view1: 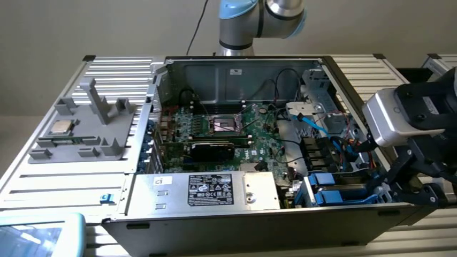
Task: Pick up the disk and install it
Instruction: 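Insert the first disk wire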
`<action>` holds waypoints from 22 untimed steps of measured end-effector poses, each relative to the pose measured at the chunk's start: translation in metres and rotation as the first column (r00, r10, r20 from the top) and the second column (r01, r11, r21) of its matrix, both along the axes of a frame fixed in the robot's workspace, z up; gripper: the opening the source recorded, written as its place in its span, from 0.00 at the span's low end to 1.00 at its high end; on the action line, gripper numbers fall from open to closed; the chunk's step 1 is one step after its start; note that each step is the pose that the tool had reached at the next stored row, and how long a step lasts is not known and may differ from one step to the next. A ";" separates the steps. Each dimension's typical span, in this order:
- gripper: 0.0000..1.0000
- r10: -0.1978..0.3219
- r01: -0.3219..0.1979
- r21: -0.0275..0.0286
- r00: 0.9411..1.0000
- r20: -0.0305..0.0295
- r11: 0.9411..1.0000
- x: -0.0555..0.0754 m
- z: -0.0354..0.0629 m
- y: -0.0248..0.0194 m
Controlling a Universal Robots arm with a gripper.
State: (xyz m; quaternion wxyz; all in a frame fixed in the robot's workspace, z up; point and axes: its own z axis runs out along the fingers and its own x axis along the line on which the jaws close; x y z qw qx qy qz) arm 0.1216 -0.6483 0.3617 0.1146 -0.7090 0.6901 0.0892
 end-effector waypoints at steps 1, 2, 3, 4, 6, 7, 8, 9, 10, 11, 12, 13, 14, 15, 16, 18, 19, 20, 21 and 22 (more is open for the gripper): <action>0.56 0.004 -0.004 0.002 1.000 0.000 1.000 0.000 -0.0008 -0.0003; 0.56 0.009 -0.009 0.005 1.000 0.000 1.000 0.000 -0.0016 -0.0006; 0.56 0.015 -0.015 0.007 1.000 0.001 1.000 0.000 -0.0022 -0.0007; 0.56 0.022 -0.022 0.009 1.000 0.001 1.000 0.000 -0.0028 -0.0007; 0.56 0.042 -0.042 0.009 0.999 0.002 0.999 0.000 -0.0033 -0.0007; 0.56 0.053 -0.053 0.009 0.999 0.002 0.999 0.000 -0.0037 -0.0007; 0.56 0.064 -0.064 0.009 0.998 0.002 0.998 0.000 -0.0041 -0.0007; 0.56 0.073 -0.073 0.009 0.997 0.002 0.997 0.001 -0.0044 -0.0007; 0.56 0.079 -0.079 0.009 0.997 0.003 0.997 0.001 -0.0047 -0.0007; 0.56 0.083 -0.083 0.009 0.997 0.003 0.997 0.002 -0.0050 -0.0007; 0.56 0.085 -0.085 0.009 0.996 0.003 0.996 0.004 -0.0054 -0.0007; 0.56 0.087 -0.087 0.010 0.996 0.003 0.996 0.005 -0.0057 -0.0007; 0.56 0.090 -0.090 0.010 0.996 0.003 0.996 0.006 -0.0060 -0.0007; 0.53 0.092 -0.092 0.010 0.996 0.003 0.996 0.007 -0.0064 -0.0007; 0.53 0.095 -0.095 0.010 0.995 0.003 0.995 0.008 -0.0069 -0.0007; 0.46 0.101 -0.101 0.011 0.995 0.004 0.995 0.011 -0.0078 -0.0007; 0.46 0.103 -0.104 0.012 0.995 0.004 0.995 0.012 -0.0084 -0.0007; 0.46 0.106 -0.106 0.014 0.994 0.004 0.994 0.013 -0.0091 -0.0007; 0.46 0.110 -0.110 0.015 0.994 0.004 0.994 0.013 -0.0096 -0.0007; 0.46 0.115 -0.115 0.017 0.993 0.004 0.993 0.014 -0.0101 -0.0008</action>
